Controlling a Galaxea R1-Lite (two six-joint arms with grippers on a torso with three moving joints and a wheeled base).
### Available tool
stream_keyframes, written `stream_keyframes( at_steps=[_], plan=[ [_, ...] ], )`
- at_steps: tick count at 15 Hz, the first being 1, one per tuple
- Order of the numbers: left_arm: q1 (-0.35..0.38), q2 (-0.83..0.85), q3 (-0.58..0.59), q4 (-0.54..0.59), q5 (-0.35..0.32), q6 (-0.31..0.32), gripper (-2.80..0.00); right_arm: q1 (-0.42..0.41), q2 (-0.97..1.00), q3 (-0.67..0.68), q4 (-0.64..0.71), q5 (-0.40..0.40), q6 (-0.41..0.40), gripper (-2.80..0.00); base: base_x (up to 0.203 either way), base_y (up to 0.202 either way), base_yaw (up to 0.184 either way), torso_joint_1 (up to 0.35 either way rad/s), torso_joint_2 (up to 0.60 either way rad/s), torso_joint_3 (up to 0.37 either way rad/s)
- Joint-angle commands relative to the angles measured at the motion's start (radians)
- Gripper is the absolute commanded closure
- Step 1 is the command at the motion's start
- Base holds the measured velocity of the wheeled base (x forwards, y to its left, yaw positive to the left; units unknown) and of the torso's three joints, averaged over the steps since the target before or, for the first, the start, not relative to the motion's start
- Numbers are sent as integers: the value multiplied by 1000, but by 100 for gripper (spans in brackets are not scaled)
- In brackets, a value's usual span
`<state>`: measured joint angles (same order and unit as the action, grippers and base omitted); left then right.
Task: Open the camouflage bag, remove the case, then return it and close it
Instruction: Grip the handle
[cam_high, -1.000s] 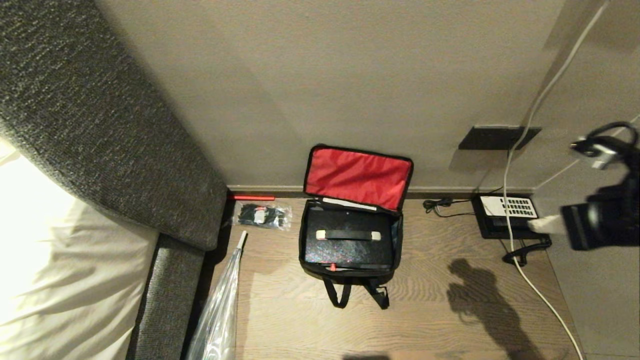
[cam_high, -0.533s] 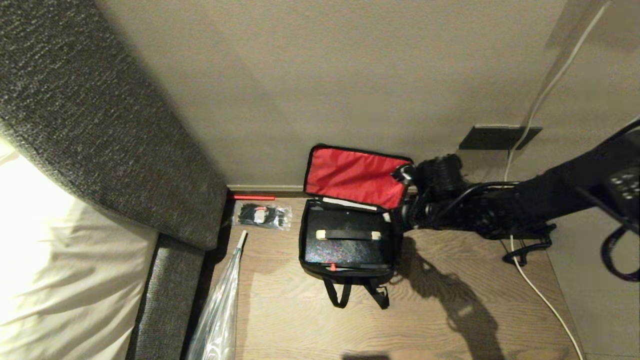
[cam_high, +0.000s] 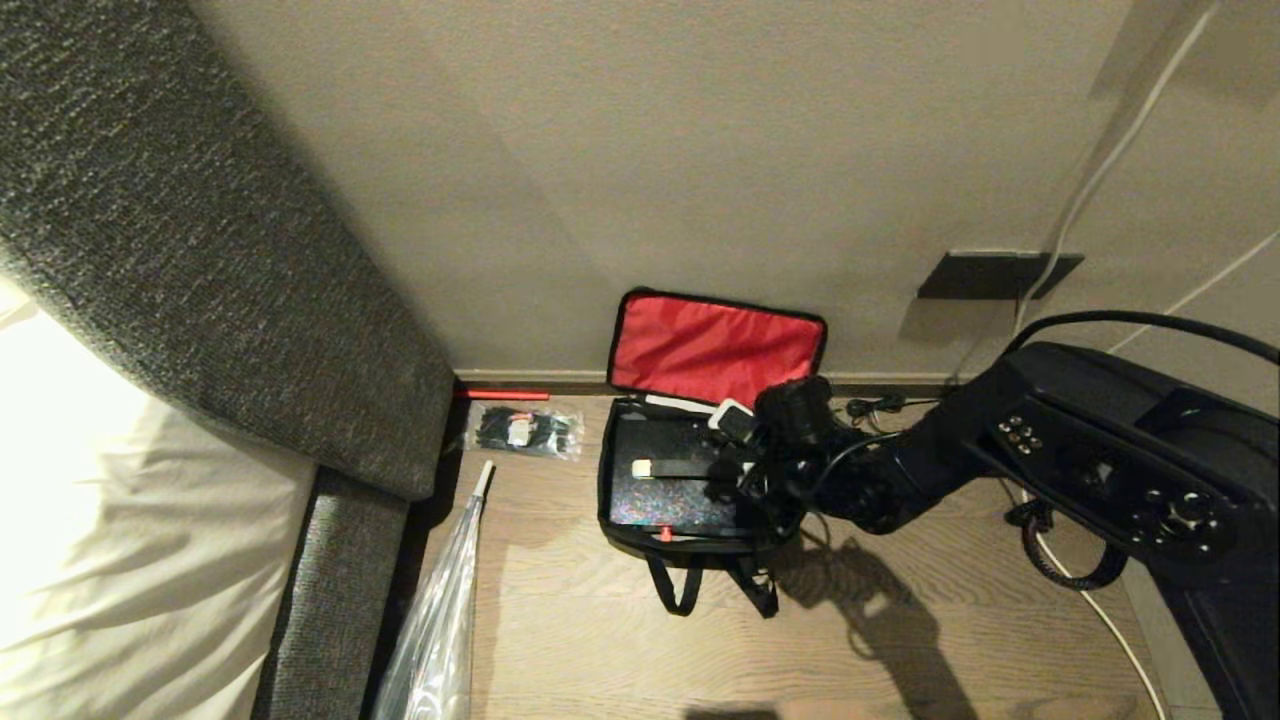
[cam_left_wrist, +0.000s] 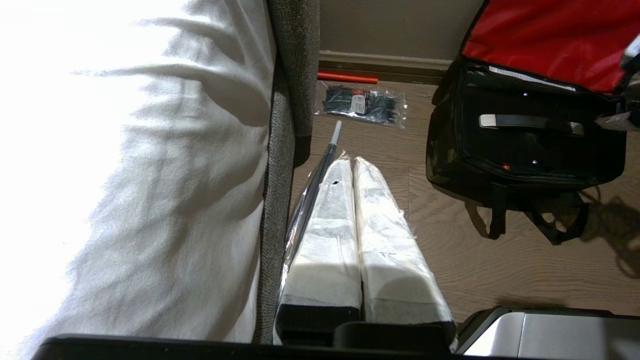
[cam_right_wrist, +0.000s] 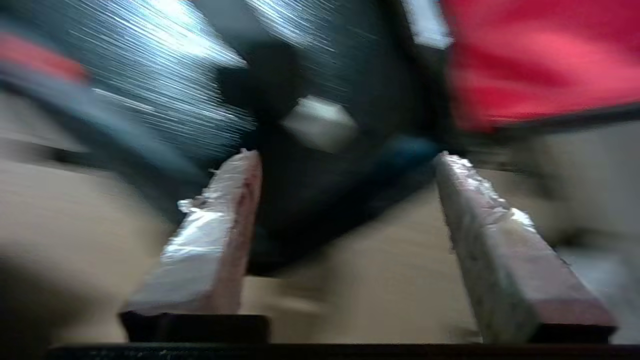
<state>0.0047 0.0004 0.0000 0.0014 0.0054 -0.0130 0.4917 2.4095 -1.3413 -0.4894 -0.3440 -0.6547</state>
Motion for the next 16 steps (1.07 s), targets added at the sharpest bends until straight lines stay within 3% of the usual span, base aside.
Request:
stream_keyframes(
  at_steps=[1, 3, 7, 10, 16],
  plan=[
    [1, -2, 2, 0, 1, -1, 0, 27, 67, 3, -179, -207, -285, -280, 0, 0, 0, 0, 0, 0],
    [1, -2, 3, 0, 1, -1, 0, 62, 109, 3, -343, -268, -421, -280, 0, 0, 0, 0, 0, 0],
    [1, -2, 3, 0, 1, -1, 0, 96, 178, -33, -419, -253, -430, -280, 0, 0, 0, 0, 0, 0],
    [1, -2, 3, 0, 1, -1, 0, 96, 205, -36, -433, -186, -431, -280, 0, 0, 0, 0, 0, 0],
    [1, -2, 3, 0, 1, -1, 0, 97, 288, -146, -445, -173, -428, -280, 0, 0, 0, 0, 0, 0]
  ],
)
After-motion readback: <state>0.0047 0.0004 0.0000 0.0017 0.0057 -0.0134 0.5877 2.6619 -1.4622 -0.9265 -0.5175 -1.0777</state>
